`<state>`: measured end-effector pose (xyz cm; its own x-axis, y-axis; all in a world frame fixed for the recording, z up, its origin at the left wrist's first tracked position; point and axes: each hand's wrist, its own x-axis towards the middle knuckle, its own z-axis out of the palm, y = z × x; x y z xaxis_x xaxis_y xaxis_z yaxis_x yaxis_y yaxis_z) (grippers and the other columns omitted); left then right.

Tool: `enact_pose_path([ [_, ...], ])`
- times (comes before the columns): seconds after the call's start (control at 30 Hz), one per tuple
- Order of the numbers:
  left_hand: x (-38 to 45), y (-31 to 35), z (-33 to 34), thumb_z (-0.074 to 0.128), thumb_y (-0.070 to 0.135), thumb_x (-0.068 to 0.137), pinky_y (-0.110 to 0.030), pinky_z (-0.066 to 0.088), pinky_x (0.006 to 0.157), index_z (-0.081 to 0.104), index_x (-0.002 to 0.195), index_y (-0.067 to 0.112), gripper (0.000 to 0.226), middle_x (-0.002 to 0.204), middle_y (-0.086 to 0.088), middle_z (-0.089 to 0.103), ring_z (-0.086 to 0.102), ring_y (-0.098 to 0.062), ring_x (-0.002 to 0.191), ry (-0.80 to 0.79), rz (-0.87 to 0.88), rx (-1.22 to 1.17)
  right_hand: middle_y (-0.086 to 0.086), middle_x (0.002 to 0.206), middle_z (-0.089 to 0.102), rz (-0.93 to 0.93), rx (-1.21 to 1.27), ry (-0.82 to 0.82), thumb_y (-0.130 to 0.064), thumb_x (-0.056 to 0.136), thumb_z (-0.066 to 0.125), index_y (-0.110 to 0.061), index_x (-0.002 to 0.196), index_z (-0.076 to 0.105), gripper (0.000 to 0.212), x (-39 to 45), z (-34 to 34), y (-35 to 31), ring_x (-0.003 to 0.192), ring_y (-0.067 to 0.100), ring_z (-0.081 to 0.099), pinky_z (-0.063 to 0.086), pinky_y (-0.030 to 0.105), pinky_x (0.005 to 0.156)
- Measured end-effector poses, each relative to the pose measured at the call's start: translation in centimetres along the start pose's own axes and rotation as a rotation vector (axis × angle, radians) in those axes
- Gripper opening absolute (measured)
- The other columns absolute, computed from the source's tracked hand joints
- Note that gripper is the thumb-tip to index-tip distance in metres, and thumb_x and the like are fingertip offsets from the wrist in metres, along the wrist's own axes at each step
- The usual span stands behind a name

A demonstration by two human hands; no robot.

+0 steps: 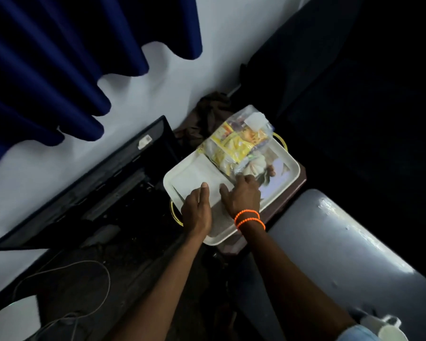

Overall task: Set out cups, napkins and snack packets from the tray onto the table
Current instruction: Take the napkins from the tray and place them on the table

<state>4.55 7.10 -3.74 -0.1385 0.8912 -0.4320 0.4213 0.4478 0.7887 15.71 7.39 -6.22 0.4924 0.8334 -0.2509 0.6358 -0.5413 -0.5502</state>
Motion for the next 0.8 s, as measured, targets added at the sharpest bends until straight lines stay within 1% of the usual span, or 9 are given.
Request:
enact_pose_path([
  [0.1,0.9,-0.5,-0.2,0.041,0.050,0.105,-0.040,0.048,0.100,0.071,0.120,0.009,0.052,0.125,-0.010,0.071,0.063,-0.026,0.114,-0.021,-0.023,-0.057,0.018,0.135,0.049,0.096,-0.115,-0.021,-0.054,0.085,0.063,-0.002,0.136,0.049,0.074,1.0,1.7,-1.5,0.127,0.039,0.044,0.040,0.047,0.104],
  [0.23,1.2,-0.9,-0.6,0.040,0.050,0.106,-0.037,0.047,0.102,0.072,0.120,0.009,0.054,0.125,-0.007,0.072,0.062,-0.018,0.113,-0.036,-0.076,-0.090,0.021,0.142,0.044,0.188,-0.045,-0.056,-0.040,0.083,0.068,-0.001,0.131,0.053,0.064,1.5,3.3,-2.7,0.130,0.041,0.040,0.038,0.049,0.105],
  [0.33,1.2,-0.9,-0.9,0.043,0.043,0.106,-0.041,0.052,0.104,0.073,0.119,0.007,0.049,0.122,-0.009,0.074,0.067,-0.022,0.115,0.023,-0.115,-0.195,0.021,0.122,0.060,0.146,0.205,-0.057,-0.027,0.083,0.069,-0.004,0.117,0.066,0.041,1.7,3.4,-2.7,0.116,0.038,0.054,0.045,0.037,0.093],
  [0.43,0.4,-1.2,-1.2,0.052,0.031,0.105,-0.034,0.058,0.090,0.075,0.112,0.004,0.036,0.112,-0.012,0.076,0.071,-0.024,0.103,0.225,-0.062,-0.250,0.013,0.089,0.068,0.222,0.484,-0.044,-0.025,0.080,0.069,-0.009,0.090,0.067,0.019,1.3,2.2,-2.5,0.085,0.034,0.063,0.046,0.028,0.065],
  [0.53,-0.2,-1.3,-1.1,0.053,0.033,0.104,-0.024,0.059,0.084,0.070,0.123,0.009,0.035,0.121,-0.012,0.071,0.070,-0.026,0.105,0.299,-0.125,-0.335,0.022,0.093,0.071,0.454,0.887,-0.151,-0.015,0.077,0.070,-0.008,0.087,0.066,0.013,0.4,0.6,-1.3,0.086,0.041,0.070,0.061,0.055,0.077],
  [0.6,-0.2,-0.9,-0.5,0.053,0.041,0.102,-0.041,0.058,0.096,0.065,0.131,0.014,0.041,0.129,-0.012,0.069,0.069,-0.030,0.114,0.148,-0.301,-0.587,0.022,0.098,0.072,0.561,1.169,-0.253,-0.004,0.081,0.067,-0.003,0.096,0.067,0.015,-0.7,-0.6,0.3,0.086,0.037,0.071,0.061,0.058,0.082],
  [0.67,-0.6,-0.5,0.0,0.051,0.056,0.098,-0.049,0.058,0.094,0.064,0.134,0.021,0.051,0.127,-0.010,0.073,0.070,-0.032,0.117,-0.141,-0.417,-0.817,0.020,0.101,0.074,0.596,1.352,-0.325,0.005,0.085,0.062,0.002,0.104,0.067,0.020,-2.1,-1.9,2.4,0.086,0.031,0.073,0.063,0.045,0.075],
  [0.73,-1.1,-0.4,0.6,0.047,0.068,0.095,-0.052,0.059,0.093,0.065,0.133,0.025,0.060,0.127,-0.009,0.073,0.070,-0.032,0.117,-0.392,-0.445,-0.875,0.021,0.107,0.072,0.578,1.403,-0.385,0.009,0.086,0.059,0.010,0.114,0.063,0.029,-3.6,-3.3,4.4,0.090,0.032,0.070,0.063,0.041,0.071],
  [0.8,-1.5,-0.5,1.4,0.054,0.063,0.095,-0.052,0.060,0.092,0.067,0.131,0.023,0.055,0.128,-0.010,0.073,0.071,-0.031,0.117,-0.532,-0.453,-0.834,0.023,0.115,0.070,0.519,1.350,-0.451,0.012,0.084,0.060,0.011,0.124,0.056,0.040,-5.0,-4.7,6.5,0.098,0.036,0.067,0.060,0.045,0.080],
])
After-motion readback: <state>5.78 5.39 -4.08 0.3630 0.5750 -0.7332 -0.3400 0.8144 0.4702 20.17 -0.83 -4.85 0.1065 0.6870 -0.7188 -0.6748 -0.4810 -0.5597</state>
